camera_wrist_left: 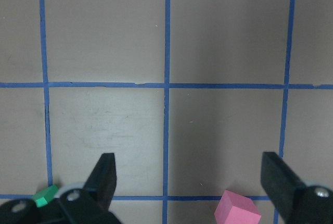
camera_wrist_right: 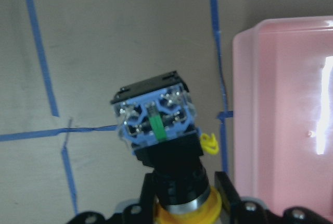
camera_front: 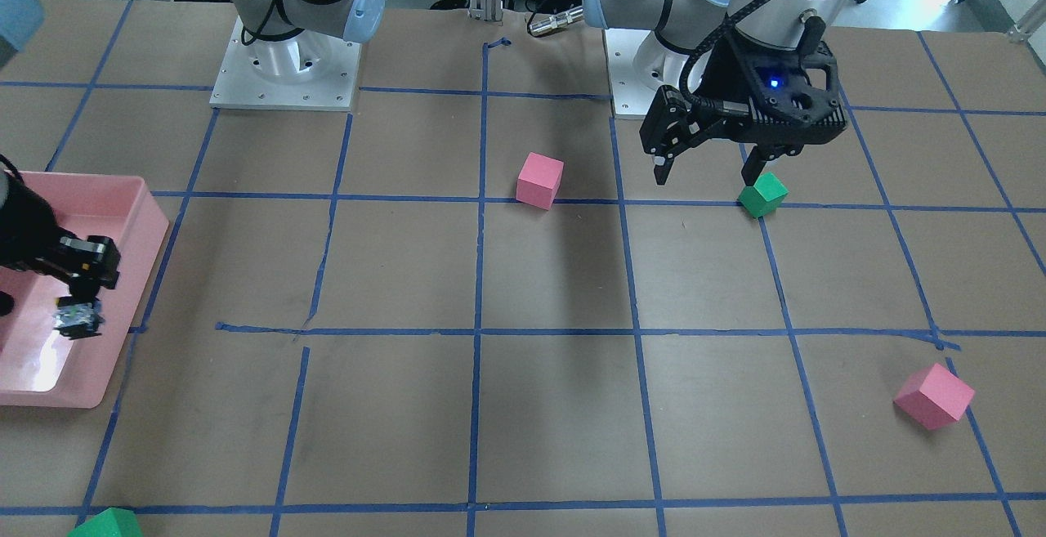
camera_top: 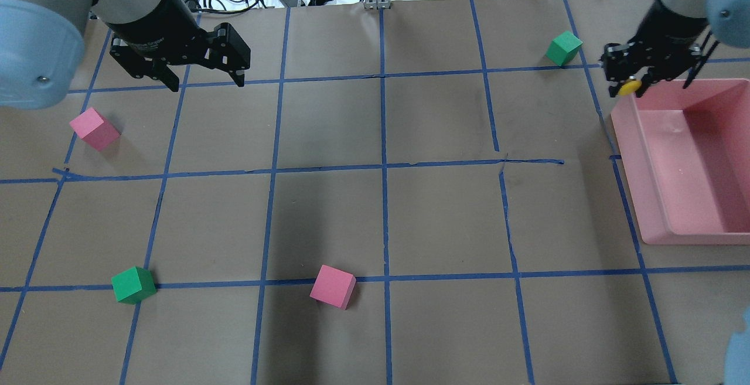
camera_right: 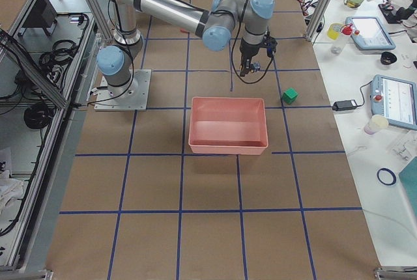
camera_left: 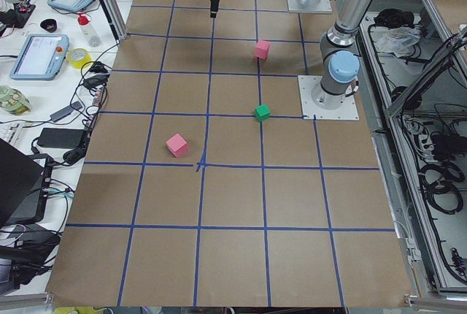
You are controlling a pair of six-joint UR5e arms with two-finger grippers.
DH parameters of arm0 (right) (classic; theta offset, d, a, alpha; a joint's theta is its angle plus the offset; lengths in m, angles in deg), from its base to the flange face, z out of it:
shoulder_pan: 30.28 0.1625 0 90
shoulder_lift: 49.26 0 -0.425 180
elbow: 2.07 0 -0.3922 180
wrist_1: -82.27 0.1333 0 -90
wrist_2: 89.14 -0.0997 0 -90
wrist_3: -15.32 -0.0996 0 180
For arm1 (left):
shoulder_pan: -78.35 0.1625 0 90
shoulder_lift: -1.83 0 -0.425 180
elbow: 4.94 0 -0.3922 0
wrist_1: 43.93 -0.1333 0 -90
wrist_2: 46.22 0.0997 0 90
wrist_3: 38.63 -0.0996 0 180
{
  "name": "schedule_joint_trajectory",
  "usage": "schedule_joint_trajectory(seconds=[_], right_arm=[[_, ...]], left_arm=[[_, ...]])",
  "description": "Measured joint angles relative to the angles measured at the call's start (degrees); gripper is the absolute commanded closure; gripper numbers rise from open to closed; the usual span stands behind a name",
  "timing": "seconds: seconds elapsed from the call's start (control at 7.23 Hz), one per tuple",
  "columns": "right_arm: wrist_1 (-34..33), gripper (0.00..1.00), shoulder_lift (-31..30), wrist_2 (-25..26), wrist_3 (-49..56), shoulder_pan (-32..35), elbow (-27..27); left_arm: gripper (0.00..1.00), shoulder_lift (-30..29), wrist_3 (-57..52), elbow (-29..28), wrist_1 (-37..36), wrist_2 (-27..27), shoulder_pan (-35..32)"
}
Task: Align button upright
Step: 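Lift the button out of the bin and carry it to the table center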
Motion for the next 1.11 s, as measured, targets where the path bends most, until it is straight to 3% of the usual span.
schedule_joint_trajectory(seconds=[0.28, 0.69, 1.11], right_arm=[[-3.83, 1.0, 3.54, -2.59, -11.91, 10.0, 0.71], [-15.45, 1.0, 12.58, -4.82, -27.39, 21.47, 1.7], [-19.67, 1.0, 22.85, -8.97, -37.55, 28.48, 9.29]], left_arm=[[0.0, 0.0, -0.06, 0.0, -0.02, 0.02, 0.0], [0.0, 0.0, -0.09, 0.07, -0.05, 0.03, 0.0], [0.0, 0.0, -0.54, 0.09, -0.11, 0.07, 0.0]])
